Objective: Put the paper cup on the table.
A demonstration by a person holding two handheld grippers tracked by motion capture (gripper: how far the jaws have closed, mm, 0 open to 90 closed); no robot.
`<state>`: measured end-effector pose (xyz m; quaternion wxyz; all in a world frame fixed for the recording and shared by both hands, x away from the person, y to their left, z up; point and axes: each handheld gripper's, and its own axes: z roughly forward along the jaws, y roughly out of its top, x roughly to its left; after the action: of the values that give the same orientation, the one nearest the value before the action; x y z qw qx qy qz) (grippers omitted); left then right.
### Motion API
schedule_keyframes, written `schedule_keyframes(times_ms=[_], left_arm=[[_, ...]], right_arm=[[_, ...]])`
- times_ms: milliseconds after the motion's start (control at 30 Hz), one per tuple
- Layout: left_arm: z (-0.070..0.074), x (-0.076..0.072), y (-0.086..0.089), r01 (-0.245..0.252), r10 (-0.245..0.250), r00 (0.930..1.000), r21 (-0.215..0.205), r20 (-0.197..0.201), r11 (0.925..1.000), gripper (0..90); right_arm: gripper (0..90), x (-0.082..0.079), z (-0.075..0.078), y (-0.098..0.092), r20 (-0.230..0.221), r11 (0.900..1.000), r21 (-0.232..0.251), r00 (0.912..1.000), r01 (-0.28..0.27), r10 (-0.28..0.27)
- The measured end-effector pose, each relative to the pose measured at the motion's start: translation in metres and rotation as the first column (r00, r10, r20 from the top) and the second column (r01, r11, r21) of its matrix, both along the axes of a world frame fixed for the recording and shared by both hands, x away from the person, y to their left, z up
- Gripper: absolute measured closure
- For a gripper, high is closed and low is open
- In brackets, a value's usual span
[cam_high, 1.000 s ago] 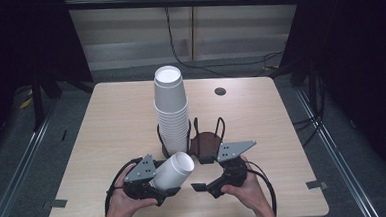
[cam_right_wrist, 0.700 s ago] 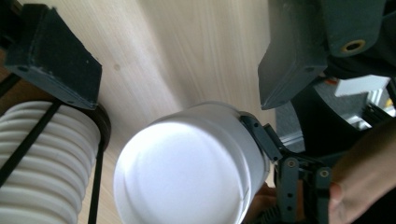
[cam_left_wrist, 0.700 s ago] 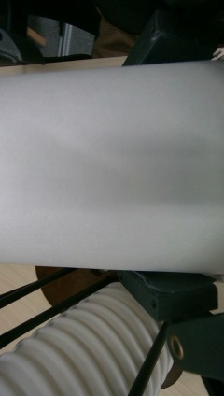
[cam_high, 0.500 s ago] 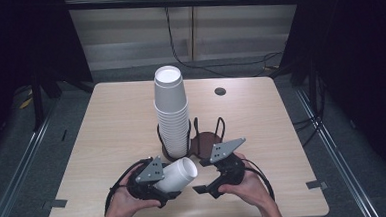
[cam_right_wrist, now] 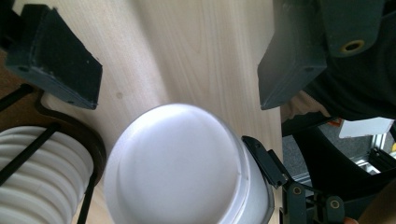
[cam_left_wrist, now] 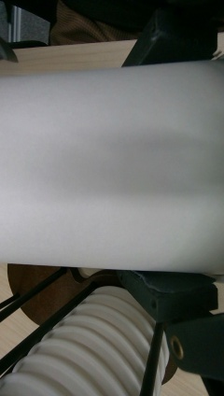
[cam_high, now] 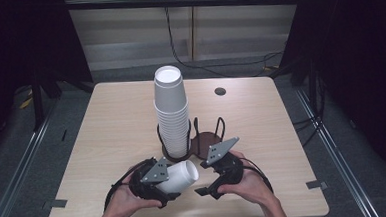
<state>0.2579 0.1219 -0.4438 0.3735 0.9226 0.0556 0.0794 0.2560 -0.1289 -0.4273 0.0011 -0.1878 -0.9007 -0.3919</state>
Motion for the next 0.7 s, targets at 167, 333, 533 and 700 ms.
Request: schedule_keyframes(times_ms=[167,333,533,700], left_arm=[[-0.001,-0.001,-0.004,0.018,-0.018,0.9998,0.024,-0.009,0.9996,16.3],[-0.003,-0.002,-0.008,0.033,-0.032,0.9994,0.059,-0.014,0.9977,16.3],[-0.003,-0.004,-0.014,0.057,-0.057,0.9983,0.106,-0.008,0.9927,16.4],[-0.001,-0.006,-0.019,0.074,-0.074,0.9972,0.119,-0.008,0.9901,16.4]], right_arm=[[13.5,0.001,-0.001,0.001,-0.006,0.999,-0.030,0.9998,-0.021,0.020],[14.0,0.002,-0.003,0.007,-0.024,0.997,-0.066,0.9986,-0.049,0.048],[14.7,0.005,-0.004,0.012,-0.034,0.991,-0.106,0.9961,-0.085,0.082],[14.5,0.006,-0.005,0.014,-0.041,0.988,-0.115,0.9945,-0.101,0.097]])
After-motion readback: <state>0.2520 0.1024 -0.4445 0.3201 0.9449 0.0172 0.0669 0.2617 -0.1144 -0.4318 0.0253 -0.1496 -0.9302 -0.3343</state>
